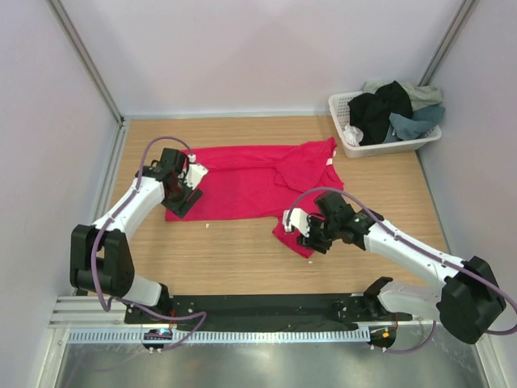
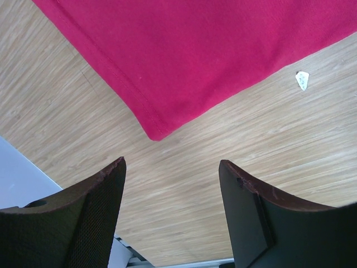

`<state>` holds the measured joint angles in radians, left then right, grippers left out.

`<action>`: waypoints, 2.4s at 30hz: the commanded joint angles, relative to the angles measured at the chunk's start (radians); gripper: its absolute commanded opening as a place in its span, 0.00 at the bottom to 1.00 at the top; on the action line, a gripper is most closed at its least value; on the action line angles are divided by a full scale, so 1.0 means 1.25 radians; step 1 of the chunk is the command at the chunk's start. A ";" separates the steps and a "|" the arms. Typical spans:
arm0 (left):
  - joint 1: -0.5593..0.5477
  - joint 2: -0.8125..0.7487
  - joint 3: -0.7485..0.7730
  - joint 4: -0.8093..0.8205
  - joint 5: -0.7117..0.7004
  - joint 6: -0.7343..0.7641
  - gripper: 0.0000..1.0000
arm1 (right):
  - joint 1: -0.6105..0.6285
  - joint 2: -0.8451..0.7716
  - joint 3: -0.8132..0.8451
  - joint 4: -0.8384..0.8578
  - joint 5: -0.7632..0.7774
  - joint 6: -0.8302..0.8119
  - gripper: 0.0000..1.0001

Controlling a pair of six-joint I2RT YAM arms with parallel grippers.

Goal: Fold and stack the t-shirts
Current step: Fold the tshirt

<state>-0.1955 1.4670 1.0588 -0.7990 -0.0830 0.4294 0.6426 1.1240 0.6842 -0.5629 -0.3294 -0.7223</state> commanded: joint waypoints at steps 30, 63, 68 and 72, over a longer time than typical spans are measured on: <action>0.014 -0.007 -0.032 0.015 0.010 -0.045 0.69 | 0.063 0.195 0.027 0.002 -0.019 -0.032 0.42; 0.273 0.130 0.030 -0.063 0.238 -0.147 0.58 | 0.060 0.117 0.167 -0.033 0.097 -0.019 0.01; 0.293 0.208 0.072 -0.043 0.259 -0.143 0.56 | 0.059 0.134 0.180 -0.032 0.105 -0.022 0.01; 0.296 0.253 0.100 -0.048 0.277 -0.151 0.52 | 0.055 0.143 0.182 -0.033 0.110 -0.023 0.01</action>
<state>0.1658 1.7584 1.1400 -0.8734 0.2100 0.2592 0.7158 1.2961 0.8688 -0.6140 -0.2085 -0.7532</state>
